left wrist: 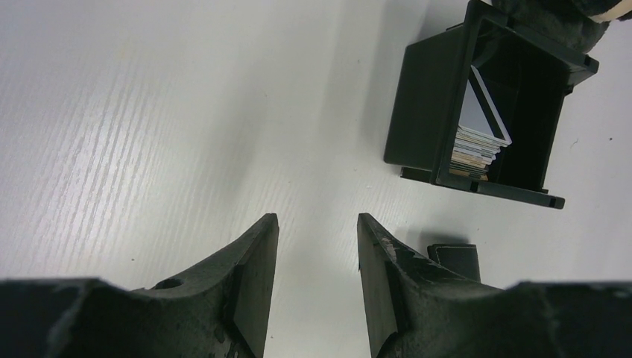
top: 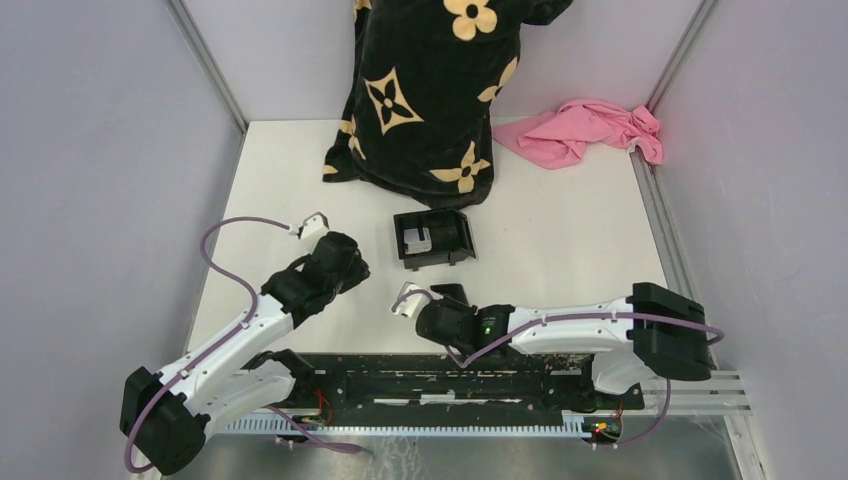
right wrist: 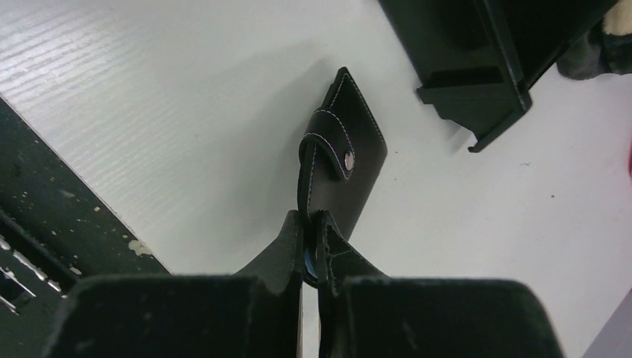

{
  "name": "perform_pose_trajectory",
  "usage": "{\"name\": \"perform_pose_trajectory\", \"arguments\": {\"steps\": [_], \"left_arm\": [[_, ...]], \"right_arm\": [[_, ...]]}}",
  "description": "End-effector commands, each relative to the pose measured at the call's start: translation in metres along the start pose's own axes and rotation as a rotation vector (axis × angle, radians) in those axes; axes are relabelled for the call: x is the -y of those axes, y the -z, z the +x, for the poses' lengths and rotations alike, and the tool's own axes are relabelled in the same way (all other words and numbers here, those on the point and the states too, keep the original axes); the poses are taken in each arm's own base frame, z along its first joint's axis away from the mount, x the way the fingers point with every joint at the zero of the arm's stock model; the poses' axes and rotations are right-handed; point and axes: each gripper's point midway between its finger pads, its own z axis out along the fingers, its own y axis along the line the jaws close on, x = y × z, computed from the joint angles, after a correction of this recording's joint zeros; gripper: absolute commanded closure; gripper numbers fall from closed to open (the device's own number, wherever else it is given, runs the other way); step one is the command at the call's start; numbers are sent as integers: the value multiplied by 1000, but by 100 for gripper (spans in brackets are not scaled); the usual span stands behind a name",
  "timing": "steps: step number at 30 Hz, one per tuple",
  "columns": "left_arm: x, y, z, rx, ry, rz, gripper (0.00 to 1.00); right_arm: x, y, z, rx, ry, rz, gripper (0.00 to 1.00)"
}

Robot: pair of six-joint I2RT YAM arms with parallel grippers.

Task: Put the credit cards into the card holder
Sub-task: Place the card holder at the center of the board.

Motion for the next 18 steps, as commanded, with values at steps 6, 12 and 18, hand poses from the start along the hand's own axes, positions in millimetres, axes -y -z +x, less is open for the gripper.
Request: {"name": "perform_pose_trajectory", "arguments": {"steps": [6, 12, 18], "left_arm": [[7, 4, -5, 1, 30, 3, 49], [11, 0, -5, -8, 28, -10, 47], [23, -2, -6, -19, 23, 23, 47]], "right_arm": [[-42, -16, -31, 61, -123, -100, 64], [-39, -3, -60, 106, -179, -130, 53], [-13, 20, -78, 158, -257, -85, 50]]}}
